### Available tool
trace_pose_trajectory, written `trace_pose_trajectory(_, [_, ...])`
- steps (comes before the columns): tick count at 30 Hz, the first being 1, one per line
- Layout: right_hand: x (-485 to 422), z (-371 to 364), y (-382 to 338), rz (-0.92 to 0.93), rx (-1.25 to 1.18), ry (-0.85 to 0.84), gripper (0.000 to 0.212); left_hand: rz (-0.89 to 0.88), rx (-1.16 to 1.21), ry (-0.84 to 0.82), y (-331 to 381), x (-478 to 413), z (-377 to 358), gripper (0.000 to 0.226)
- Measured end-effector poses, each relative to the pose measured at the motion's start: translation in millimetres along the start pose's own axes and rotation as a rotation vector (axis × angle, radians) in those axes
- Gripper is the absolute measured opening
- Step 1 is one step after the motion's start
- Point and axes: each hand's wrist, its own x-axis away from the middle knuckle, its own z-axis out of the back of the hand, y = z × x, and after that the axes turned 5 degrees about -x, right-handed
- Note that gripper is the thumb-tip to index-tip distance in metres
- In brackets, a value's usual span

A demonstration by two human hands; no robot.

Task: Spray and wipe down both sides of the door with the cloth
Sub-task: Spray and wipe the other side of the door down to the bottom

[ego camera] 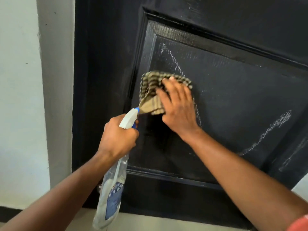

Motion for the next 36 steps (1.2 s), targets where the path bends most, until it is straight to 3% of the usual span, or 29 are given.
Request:
trace_pose_trajectory(4, [-9.5, 0.4, -9.3, -0.157, -0.006, 0.102, 0.047, 0.031, 0.03, 0.013, -9.4, -9.0, 17.2, 0.024])
trace_pose_trajectory(6, [17.8, -10.2, -28.7, -0.131, -0.021, 0.069, 0.05, 0.044, 0.043, 0.03, -13.2, -8.5, 24.4, 0.025])
trace_pose_trajectory(8, [66.7, -25.6, -54.5, -0.023, -0.046, -0.095, 0.053, 0.053, 0.036, 0.042, -17.3, -7.5, 28.6, 0.026])
trace_pose_trajectory(11, [141.7, -40.2, -91.7, 0.226, -0.08, -0.355, 0.041, 0.056, 0.015, 0.04, -21.1, -4.2, 30.1, 0.025])
trace_pose_trajectory(15, [172.1, -42.0, -107.9, 0.446, -0.061, -0.627, 0.037, 0.039, -0.027, 0.044, -19.4, 0.9, 24.7, 0.027])
trace_pose_trajectory(17, [164.0, -42.7, -96.2, 0.472, -0.044, -0.587, 0.04, 0.026, -0.039, 0.047, -14.7, 2.1, 20.8, 0.029])
trace_pose_trajectory(20, [122.5, -44.3, -63.3, 0.4, -0.1, -0.306, 0.032, 0.01, -0.024, 0.046, -9.7, -0.1, 19.8, 0.025])
trace_pose_trajectory(23, [31.1, -25.7, -22.3, 0.168, -0.051, -0.006, 0.034, 0.02, 0.026, 0.058, -3.3, -4.8, 21.0, 0.027])
trace_pose_trajectory(25, [-38.9, -3.7, 5.0, -0.033, 0.012, 0.089, 0.041, 0.01, 0.034, 0.067, 1.4, -7.2, 22.9, 0.028])
trace_pose_trajectory(30, [-92.2, 15.8, 14.4, -0.273, -0.007, 0.154, 0.048, -0.021, -0.003, 0.097, 12.7, -10.3, 19.9, 0.034])
trace_pose_trajectory(33, [-36.8, -8.5, -22.5, -0.162, -0.09, 0.109, 0.039, -0.022, 0.0, 0.099, 19.5, -12.0, 15.7, 0.026])
trace_pose_trajectory(36, [51.0, -30.8, -54.7, 0.039, -0.16, -0.101, 0.048, -0.002, 0.016, 0.114, 20.2, -11.6, 16.3, 0.023])
